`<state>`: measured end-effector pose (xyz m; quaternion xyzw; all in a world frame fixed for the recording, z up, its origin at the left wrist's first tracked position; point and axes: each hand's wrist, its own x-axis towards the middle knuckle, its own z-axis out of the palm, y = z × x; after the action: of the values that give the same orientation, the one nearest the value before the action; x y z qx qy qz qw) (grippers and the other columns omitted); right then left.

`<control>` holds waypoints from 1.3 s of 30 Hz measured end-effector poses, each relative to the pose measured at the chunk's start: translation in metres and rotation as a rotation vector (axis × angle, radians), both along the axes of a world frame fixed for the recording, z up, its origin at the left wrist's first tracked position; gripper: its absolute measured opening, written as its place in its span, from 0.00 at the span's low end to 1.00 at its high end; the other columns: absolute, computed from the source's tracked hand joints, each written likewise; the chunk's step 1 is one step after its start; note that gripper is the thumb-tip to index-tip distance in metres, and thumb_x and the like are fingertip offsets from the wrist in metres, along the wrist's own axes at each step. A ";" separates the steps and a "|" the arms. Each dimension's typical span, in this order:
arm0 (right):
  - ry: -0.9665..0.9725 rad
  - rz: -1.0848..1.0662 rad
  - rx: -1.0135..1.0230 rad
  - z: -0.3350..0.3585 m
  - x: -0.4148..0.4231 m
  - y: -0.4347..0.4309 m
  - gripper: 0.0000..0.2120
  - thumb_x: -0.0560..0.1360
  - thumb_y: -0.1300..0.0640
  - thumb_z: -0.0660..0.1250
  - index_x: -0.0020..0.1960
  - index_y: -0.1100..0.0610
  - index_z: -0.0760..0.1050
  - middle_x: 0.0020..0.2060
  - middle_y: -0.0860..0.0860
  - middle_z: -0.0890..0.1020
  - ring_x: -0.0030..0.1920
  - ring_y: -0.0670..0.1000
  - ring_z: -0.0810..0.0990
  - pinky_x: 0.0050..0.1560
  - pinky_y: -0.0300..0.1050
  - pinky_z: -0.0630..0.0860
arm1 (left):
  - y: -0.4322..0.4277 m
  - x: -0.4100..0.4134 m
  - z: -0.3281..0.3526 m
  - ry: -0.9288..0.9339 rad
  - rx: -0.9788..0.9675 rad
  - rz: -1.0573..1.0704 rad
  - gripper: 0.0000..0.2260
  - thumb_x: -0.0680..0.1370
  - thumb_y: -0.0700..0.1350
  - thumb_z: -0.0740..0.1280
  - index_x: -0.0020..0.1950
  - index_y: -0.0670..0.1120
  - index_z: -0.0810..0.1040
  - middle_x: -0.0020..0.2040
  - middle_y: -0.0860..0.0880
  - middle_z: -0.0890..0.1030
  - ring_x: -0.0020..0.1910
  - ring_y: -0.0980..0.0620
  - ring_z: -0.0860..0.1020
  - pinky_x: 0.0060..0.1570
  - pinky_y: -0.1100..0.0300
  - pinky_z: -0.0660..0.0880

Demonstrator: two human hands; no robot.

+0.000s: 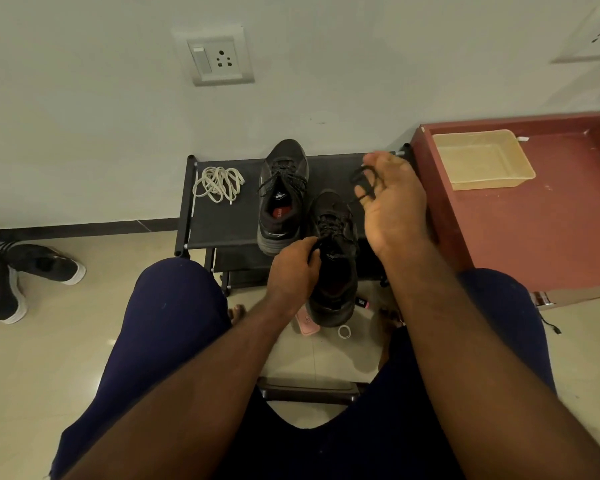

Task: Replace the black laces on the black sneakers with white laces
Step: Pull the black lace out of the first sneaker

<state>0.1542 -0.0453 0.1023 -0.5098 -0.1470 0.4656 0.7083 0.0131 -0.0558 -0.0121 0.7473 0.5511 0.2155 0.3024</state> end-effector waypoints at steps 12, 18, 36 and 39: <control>-1.155 0.674 -0.683 -0.075 0.008 -0.041 0.13 0.73 0.52 0.70 0.57 0.53 0.76 0.49 0.53 0.82 0.50 0.56 0.81 0.52 0.53 0.80 | 0.005 0.005 0.005 -0.083 0.018 0.038 0.12 0.81 0.40 0.62 0.62 0.40 0.79 0.54 0.43 0.83 0.53 0.47 0.79 0.52 0.61 0.72; -1.277 0.525 -0.644 -0.081 0.006 -0.041 0.08 0.79 0.49 0.63 0.51 0.52 0.78 0.45 0.52 0.83 0.47 0.57 0.81 0.47 0.52 0.79 | 0.009 0.002 0.010 -0.121 -0.006 0.027 0.11 0.79 0.45 0.67 0.60 0.44 0.78 0.47 0.48 0.80 0.46 0.50 0.78 0.45 0.61 0.72; -1.251 0.495 -0.636 -0.080 0.006 -0.039 0.09 0.78 0.49 0.62 0.45 0.50 0.78 0.39 0.48 0.81 0.41 0.53 0.80 0.39 0.46 0.74 | 0.018 0.024 0.048 0.326 -0.096 -0.202 0.10 0.77 0.47 0.67 0.56 0.46 0.81 0.54 0.48 0.78 0.52 0.47 0.77 0.53 0.53 0.76; -1.264 0.512 -0.628 -0.079 0.004 -0.040 0.11 0.77 0.47 0.60 0.43 0.51 0.77 0.38 0.48 0.81 0.40 0.54 0.80 0.40 0.49 0.77 | 0.023 0.021 0.037 0.126 -0.115 -0.102 0.08 0.77 0.48 0.68 0.53 0.48 0.83 0.52 0.49 0.81 0.52 0.51 0.78 0.52 0.58 0.74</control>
<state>0.1578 -0.0852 0.0236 -0.8082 -0.4997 0.2544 0.1797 0.0345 -0.0332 0.0245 0.7679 0.5416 0.1205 0.3200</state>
